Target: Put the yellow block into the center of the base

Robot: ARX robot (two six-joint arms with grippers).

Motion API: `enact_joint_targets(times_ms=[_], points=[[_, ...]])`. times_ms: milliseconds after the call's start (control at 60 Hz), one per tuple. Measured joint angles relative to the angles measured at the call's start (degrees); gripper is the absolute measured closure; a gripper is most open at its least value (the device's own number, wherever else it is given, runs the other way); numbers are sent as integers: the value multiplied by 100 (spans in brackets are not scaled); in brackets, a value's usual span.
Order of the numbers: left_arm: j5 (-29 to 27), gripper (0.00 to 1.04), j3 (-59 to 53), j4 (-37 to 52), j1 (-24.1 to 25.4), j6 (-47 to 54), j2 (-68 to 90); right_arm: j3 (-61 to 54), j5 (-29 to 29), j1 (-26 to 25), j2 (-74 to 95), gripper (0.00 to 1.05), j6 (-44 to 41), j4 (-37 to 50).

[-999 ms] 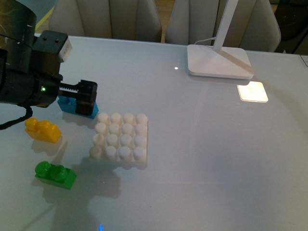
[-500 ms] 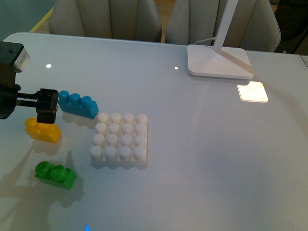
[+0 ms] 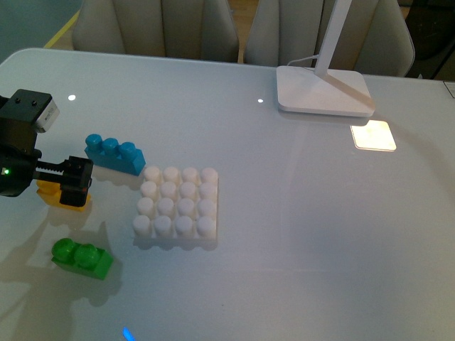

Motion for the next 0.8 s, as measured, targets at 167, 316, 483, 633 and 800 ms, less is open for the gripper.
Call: enact_joint_targets(times_ms=[167,316,483,633,800], points=[[-68,7,199,-83,46,-2,114,0,0,0,0,9,0,0],[-57,7,289,-118,79,0,133,2,0,0,0,9,0,0],[68,7,289,-149,125,52,133,2,0,0,0,9,0,0],[90,7,199,-109,205,184,133,2,0,0,0,9,0,0],[85,7,120,-37,247,243,157,0,0,0,0,9,0,0]])
